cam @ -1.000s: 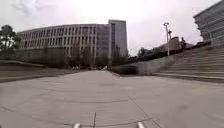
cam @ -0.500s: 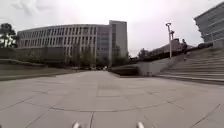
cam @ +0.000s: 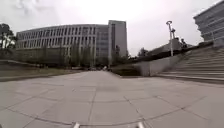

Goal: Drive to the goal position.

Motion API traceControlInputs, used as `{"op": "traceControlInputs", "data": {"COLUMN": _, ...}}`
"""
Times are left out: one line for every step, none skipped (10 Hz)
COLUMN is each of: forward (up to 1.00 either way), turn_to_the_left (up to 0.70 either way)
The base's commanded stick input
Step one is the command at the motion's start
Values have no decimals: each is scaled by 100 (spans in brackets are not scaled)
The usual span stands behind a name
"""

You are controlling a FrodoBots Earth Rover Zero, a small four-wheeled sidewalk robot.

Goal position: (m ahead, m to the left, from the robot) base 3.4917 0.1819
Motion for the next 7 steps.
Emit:
{"op": "traceControlInputs", "data": {"forward": 85, "turn_to_the_left": 0}}
{"op": "traceControlInputs", "data": {"forward": 85, "turn_to_the_left": 0}}
{"op": "traceControlInputs", "data": {"forward": 85, "turn_to_the_left": 0}}
{"op": "traceControlInputs", "data": {"forward": 85, "turn_to_the_left": 0}}
{"op": "traceControlInputs", "data": {"forward": 85, "turn_to_the_left": 0}}
{"op": "traceControlInputs", "data": {"forward": 85, "turn_to_the_left": 0}}
{"op": "traceControlInputs", "data": {"forward": 85, "turn_to_the_left": 0}}
